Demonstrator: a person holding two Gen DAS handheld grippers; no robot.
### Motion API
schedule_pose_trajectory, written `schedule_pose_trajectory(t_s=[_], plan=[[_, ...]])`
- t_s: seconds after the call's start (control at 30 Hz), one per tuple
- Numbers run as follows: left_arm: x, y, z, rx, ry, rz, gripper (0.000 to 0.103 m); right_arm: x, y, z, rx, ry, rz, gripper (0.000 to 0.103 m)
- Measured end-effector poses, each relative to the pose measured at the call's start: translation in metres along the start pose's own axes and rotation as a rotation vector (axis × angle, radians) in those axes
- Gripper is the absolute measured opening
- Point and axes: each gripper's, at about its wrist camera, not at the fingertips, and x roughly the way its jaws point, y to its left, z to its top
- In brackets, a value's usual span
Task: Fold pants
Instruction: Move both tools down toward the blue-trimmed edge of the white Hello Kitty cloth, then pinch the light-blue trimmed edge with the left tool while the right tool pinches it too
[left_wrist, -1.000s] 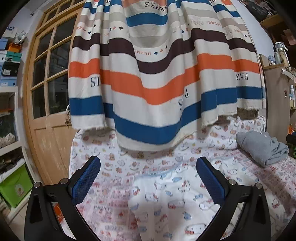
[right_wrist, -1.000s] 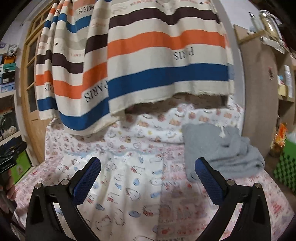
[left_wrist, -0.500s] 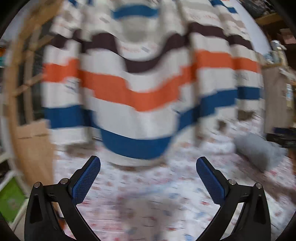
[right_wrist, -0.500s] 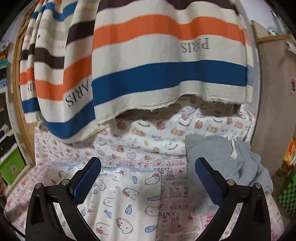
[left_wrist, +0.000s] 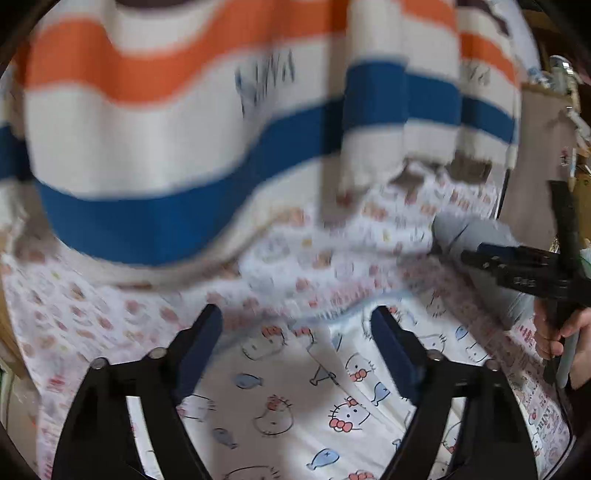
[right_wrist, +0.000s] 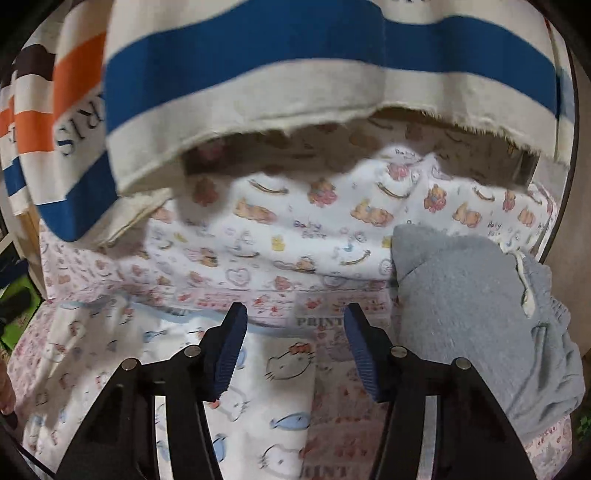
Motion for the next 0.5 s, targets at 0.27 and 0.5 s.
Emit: schedule_pose_trajectory(t_s=[0.27,0.5], plan=[[0.07,0.028,0.005,-0.265,0.222,-0.146,0.044,0.008,0.0,-0.018,-0.058,-0.005,0.067,0.056],[0.088,0.005,0.01,-0.23,0.292,-0.21,0.035,0.015,-0.01,-0.02,-0.021,0.033,0.068,0.056]])
